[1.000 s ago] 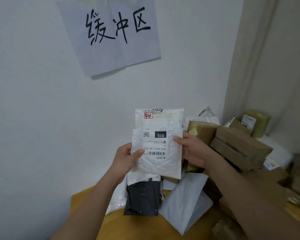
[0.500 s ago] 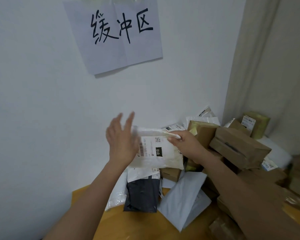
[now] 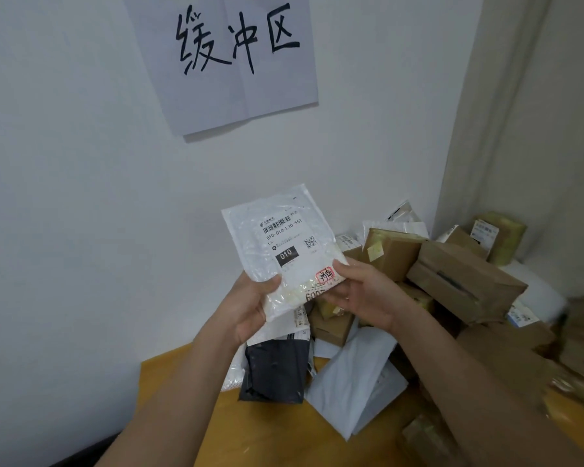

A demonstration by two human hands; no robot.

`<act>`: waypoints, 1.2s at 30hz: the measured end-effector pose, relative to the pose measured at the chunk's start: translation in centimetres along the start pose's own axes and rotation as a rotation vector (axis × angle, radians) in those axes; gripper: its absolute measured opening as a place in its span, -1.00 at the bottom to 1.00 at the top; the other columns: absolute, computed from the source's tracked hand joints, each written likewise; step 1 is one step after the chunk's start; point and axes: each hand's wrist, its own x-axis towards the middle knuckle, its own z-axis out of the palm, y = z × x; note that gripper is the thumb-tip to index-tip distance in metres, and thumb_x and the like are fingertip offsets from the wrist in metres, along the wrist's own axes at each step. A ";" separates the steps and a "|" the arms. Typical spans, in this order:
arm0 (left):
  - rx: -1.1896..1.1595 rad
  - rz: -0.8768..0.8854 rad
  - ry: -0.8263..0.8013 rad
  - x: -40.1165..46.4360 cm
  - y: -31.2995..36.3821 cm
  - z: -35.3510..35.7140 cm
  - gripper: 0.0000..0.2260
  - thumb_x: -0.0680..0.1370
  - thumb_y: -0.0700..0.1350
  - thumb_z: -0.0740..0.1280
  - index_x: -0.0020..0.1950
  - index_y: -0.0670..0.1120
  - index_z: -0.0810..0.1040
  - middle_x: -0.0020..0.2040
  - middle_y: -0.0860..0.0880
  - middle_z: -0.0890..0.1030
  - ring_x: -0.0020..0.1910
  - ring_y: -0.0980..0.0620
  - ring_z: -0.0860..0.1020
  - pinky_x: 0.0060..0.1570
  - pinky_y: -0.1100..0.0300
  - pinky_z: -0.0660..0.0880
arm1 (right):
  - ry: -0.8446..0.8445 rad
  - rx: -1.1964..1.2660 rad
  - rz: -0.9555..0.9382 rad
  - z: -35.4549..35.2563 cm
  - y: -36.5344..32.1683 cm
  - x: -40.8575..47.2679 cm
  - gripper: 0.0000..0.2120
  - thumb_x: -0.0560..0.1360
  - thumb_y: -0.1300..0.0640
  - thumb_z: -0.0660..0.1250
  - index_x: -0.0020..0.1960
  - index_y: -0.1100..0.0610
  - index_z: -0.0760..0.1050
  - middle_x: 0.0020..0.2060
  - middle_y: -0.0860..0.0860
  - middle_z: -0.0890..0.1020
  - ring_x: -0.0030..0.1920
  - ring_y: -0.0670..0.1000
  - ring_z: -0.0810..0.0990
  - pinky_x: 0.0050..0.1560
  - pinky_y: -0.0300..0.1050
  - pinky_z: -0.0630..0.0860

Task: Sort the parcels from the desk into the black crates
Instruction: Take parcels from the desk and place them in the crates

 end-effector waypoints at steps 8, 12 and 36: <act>0.080 0.031 -0.027 0.0 1.2 -0.3 -0.59 0.56 -0.42 0.24 0.37 -0.13 0.47 0.26 -0.16 0.61 0.20 -0.19 0.60 -0.03 -0.10 0.63 | -0.087 -0.038 -0.015 -1.7 -0.5 -0.8 -0.59 0.47 0.23 0.32 0.33 0.15 0.50 0.18 0.17 0.65 0.10 0.05 0.67 0.12 -0.10 0.62; 0.113 0.033 -0.019 0.0 1.1 -0.4 -0.60 0.56 -0.42 0.24 0.37 -0.14 0.47 0.23 -0.14 0.63 0.19 -0.16 0.61 0.04 -0.11 0.61 | -0.131 -0.043 0.000 -1.9 -0.4 -0.8 -0.52 0.37 0.18 0.43 0.28 0.16 0.53 0.17 0.17 0.65 0.11 0.05 0.67 0.03 -0.13 0.63; 0.054 -0.178 0.671 -18.2 -9.8 -17.0 -0.77 0.55 -0.32 0.33 0.19 -0.13 0.59 0.08 -0.10 0.70 -0.01 -0.06 0.67 -0.08 0.03 0.58 | -0.353 -0.258 0.546 7.0 19.1 2.2 -0.51 0.56 0.44 0.25 0.43 0.11 0.39 0.24 0.17 0.60 0.13 0.14 0.60 0.14 0.10 0.55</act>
